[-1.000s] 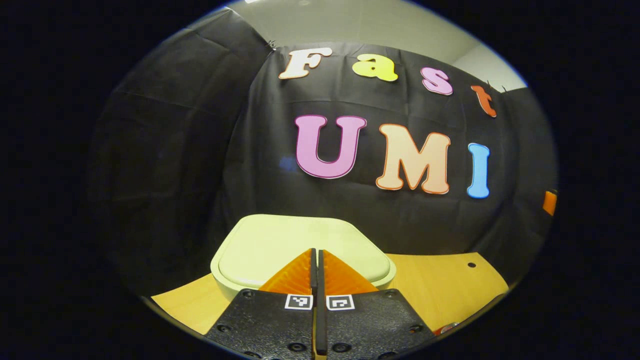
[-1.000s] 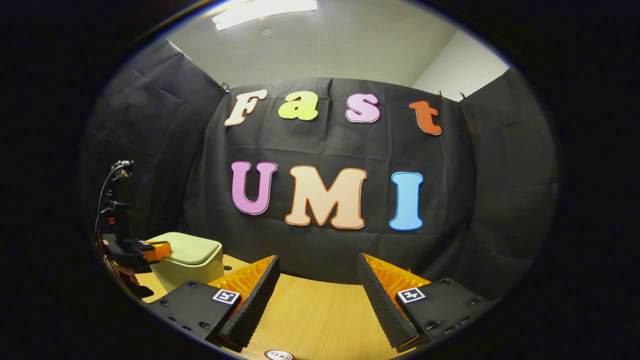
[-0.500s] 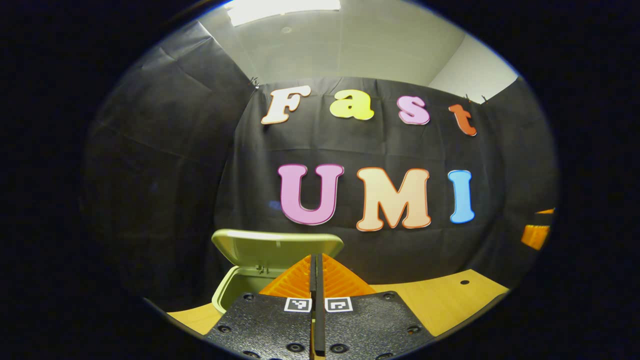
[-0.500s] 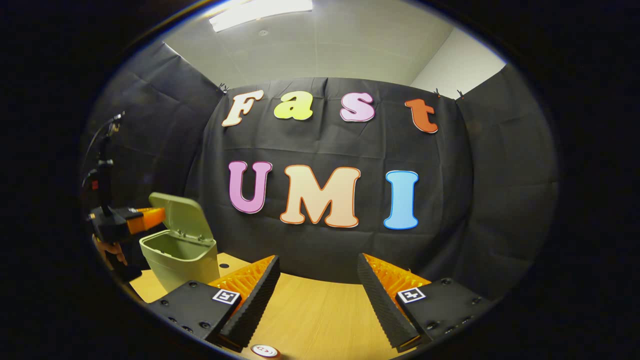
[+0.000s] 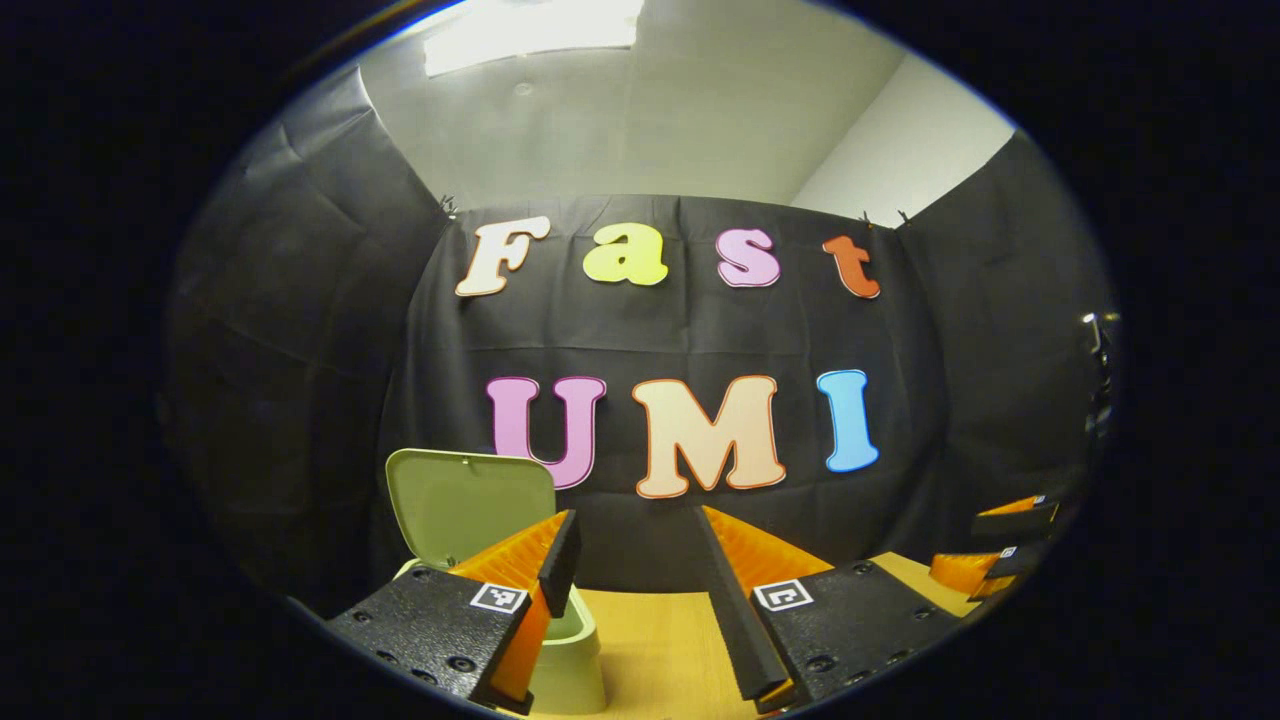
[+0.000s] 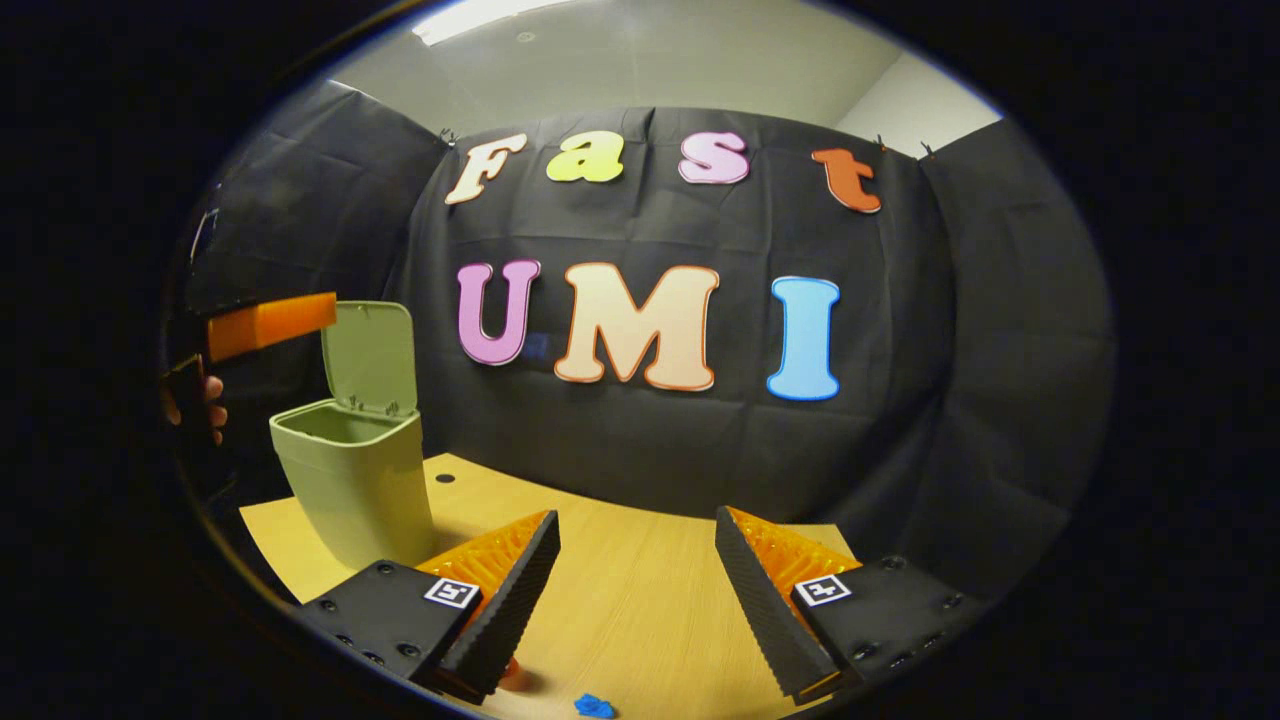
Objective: Press the lid of the desktop garbage bin to open it, pick up the crumpled paper on the desktop and throw it into the bin, then pick up the pop can on the desktop and drop it into the bin, and finally close the garbage bin lid.
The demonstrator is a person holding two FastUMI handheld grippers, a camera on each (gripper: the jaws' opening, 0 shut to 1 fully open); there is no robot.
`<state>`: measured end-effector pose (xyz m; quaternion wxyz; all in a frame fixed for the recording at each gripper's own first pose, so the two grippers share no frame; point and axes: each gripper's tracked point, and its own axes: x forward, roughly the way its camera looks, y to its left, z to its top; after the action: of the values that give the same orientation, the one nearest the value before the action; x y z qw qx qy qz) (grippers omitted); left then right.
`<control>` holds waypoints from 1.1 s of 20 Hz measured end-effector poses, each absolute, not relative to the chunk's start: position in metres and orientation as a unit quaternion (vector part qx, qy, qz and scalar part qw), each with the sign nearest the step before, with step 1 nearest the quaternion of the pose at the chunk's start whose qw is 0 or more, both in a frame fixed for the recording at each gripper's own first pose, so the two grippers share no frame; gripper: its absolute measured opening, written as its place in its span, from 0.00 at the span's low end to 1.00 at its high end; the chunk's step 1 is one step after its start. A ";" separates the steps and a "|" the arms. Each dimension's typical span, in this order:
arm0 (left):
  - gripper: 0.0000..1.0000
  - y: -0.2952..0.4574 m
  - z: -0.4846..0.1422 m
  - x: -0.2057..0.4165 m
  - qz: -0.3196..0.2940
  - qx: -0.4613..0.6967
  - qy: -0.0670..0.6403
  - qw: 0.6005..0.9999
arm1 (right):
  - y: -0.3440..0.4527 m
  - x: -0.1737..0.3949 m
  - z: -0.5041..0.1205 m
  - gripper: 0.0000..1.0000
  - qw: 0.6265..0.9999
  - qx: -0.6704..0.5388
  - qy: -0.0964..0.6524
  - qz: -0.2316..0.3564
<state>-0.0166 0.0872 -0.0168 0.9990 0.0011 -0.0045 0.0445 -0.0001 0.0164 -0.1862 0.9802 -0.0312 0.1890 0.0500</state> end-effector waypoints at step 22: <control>0.90 0.060 -0.015 -0.043 0.092 0.043 0.026 0.994 | 0.015 -0.146 -0.485 0.99 0.857 -0.069 0.488 0.152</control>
<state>-0.0431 0.0602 -0.0153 0.9944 0.0432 0.0259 0.0924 -0.1458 0.0152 -0.4847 0.8569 -0.0689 0.4875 0.1524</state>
